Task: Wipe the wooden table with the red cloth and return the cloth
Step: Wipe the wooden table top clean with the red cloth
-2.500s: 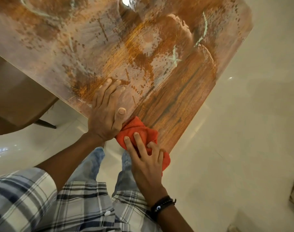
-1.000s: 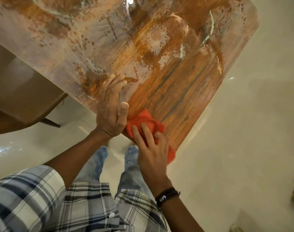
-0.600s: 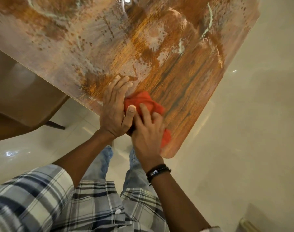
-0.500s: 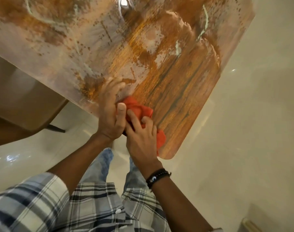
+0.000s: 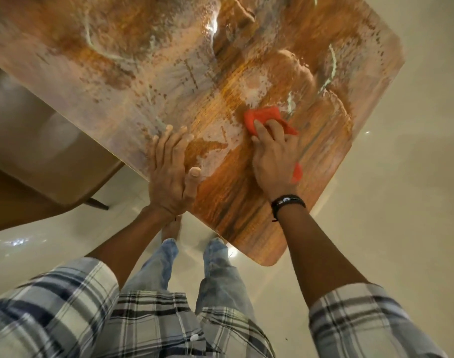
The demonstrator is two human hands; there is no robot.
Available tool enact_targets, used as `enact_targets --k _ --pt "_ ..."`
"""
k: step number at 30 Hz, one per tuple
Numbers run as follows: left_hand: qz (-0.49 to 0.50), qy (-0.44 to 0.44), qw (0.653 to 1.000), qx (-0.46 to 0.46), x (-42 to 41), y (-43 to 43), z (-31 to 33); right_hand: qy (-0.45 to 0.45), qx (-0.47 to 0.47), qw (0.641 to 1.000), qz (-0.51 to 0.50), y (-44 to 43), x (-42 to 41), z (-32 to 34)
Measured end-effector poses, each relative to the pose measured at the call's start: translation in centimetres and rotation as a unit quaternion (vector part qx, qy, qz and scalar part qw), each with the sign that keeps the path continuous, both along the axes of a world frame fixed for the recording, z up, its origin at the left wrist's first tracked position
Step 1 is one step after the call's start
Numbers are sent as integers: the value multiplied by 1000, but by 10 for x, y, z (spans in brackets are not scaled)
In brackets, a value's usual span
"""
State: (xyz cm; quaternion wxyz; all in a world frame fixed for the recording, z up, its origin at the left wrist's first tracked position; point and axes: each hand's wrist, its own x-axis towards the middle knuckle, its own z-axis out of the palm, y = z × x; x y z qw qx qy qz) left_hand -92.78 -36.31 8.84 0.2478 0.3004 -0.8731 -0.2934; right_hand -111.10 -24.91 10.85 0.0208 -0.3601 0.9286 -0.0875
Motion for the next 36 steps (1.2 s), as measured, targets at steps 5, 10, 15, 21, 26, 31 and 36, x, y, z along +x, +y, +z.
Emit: enact_targets --k 5,10,15,21,26,31,36 --pt "9 33 999 11 2 -3 -2 -30 2 981 193 6 106 6" --pt "-1 34 999 2 2 -4 -3 -16 31 967 251 94 118 8" --pt "-18 14 1000 -3 2 -3 -2 -51 2 997 52 84 64 13" --pt "-25 -13 1000 -12 1 -3 -1 -29 -12 989 142 23 133 5" --pt "-76 -41 995 -41 4 -4 -5 -7 2 991 134 110 158 3" --pt "-80 -69 993 -59 3 -2 -4 -30 -12 999 -29 157 102 12" --pt "-86 -96 989 -68 5 -2 -2 -17 -41 995 -88 90 84 -1"
